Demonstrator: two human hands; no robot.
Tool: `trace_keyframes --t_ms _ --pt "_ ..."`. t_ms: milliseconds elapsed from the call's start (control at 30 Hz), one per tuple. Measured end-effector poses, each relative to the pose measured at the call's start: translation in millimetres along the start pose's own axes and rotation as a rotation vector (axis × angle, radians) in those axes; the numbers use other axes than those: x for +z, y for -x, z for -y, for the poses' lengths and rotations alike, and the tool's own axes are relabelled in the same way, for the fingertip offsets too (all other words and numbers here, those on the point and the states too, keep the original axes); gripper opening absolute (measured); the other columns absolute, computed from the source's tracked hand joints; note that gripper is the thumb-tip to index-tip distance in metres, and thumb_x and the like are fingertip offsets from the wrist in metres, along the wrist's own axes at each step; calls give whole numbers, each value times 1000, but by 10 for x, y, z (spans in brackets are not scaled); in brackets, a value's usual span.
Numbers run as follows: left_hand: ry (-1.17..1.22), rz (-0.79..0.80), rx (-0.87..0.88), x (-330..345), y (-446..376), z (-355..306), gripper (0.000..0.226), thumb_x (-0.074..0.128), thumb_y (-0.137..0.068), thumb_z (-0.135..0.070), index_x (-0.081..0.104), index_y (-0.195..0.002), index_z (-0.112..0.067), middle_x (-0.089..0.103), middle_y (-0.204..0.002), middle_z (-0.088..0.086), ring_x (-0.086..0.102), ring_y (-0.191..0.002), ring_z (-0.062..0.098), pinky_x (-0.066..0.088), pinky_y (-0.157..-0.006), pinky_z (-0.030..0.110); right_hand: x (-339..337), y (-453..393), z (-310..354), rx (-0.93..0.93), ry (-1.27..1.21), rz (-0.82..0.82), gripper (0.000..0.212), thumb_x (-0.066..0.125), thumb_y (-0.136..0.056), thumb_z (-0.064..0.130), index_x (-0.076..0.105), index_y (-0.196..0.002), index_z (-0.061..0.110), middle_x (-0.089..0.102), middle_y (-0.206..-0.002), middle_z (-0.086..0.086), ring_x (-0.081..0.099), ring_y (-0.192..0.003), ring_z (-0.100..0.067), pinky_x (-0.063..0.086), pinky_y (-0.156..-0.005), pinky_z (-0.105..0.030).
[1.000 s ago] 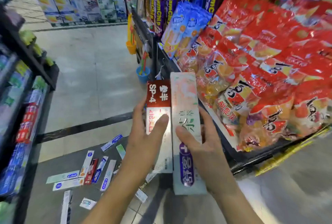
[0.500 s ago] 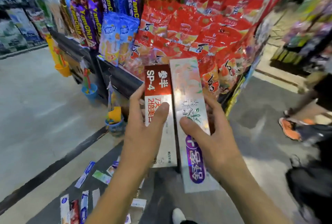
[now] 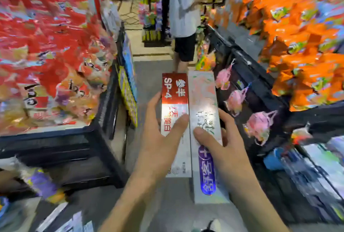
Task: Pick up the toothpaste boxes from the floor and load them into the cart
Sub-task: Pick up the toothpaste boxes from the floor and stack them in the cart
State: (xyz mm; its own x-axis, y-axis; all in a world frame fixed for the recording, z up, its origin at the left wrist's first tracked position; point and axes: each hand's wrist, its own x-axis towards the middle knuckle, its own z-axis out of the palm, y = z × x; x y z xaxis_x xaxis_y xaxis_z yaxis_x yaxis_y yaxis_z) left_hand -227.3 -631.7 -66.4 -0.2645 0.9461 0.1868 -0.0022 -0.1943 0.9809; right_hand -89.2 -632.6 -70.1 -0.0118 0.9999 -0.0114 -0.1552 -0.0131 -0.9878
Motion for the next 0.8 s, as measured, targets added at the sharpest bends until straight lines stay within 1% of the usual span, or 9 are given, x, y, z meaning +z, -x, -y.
trace_keyframes --t_ms 100,200,333,433,533,600,667,700,800 --pt "-21 151 -4 662 -104 108 61 76 -89 -24 44 -140 -35 70 -114 -25 67 -106 -2 53 -95 31 -609 -42 27 -44 -29 -135 55 80 -81 19 56 -126 39 75 -102 -3 74 -93 -27 59 -86 -55" --pt "-29 282 -34 1409 -147 204 63 76 -84 -37 43 -138 -43 70 -114 -23 68 -107 3 54 -97 43 -1278 -102 43 -68 -58 -270 55 77 -85 15 54 -130 37 75 -102 -2 74 -94 -24 59 -86 -52" --pt "5 456 -90 2399 -148 330 63 76 -86 -38 43 -138 -47 71 -116 -18 70 -106 7 55 -95 48 -2169 -173 76 -80 -46 -427 57 81 -80 31 55 -126 51 72 -111 2 71 -102 -26 58 -88 -51" --pt "30 567 -117 3119 -101 432 60 71 -92 -26 42 -141 -43 72 -113 -19 71 -102 7 57 -91 46 -2818 -217 87 -66 -35 -537 56 82 -74 37 56 -121 54 72 -104 2 72 -97 -25 59 -85 -48" --pt "82 687 -141 3781 -41 534 56 69 -92 -20 44 -137 -43 72 -117 -12 71 -104 11 60 -85 37 -3393 -248 100 -75 -28 -654 59 81 -71 40 55 -122 53 72 -102 2 72 -96 -26 59 -84 -49" --pt "113 774 -166 4167 -2 596 55 67 -92 -17 45 -137 -39 72 -117 -9 71 -105 13 60 -83 32 -3715 -236 107 -69 -30 -737 57 82 -79 31 54 -124 51 74 -100 2 74 -92 -23 60 -81 -44" --pt "121 847 -171 4518 7 653 57 68 -90 -16 45 -139 -35 72 -114 -12 71 -105 12 59 -86 32 -3985 -240 110 -64 -55 -815 54 78 -85 21 53 -126 47 75 -97 3 75 -88 -20 60 -75 -36" --pt "117 883 -171 4686 -6 686 58 68 -89 -18 45 -139 -36 72 -113 -15 71 -104 11 59 -86 31 -4099 -268 102 -58 -65 -860 54 78 -86 20 53 -127 45 75 -98 2 75 -89 -20 61 -75 -37" --pt "94 983 -191 5133 -87 840 57 69 -88 -22 46 -137 -40 73 -111 -15 71 -103 8 58 -81 29 -4426 -410 41 -38 -95 -969 53 77 -87 20 53 -129 43 75 -103 0 74 -93 -25 61 -82 -48"
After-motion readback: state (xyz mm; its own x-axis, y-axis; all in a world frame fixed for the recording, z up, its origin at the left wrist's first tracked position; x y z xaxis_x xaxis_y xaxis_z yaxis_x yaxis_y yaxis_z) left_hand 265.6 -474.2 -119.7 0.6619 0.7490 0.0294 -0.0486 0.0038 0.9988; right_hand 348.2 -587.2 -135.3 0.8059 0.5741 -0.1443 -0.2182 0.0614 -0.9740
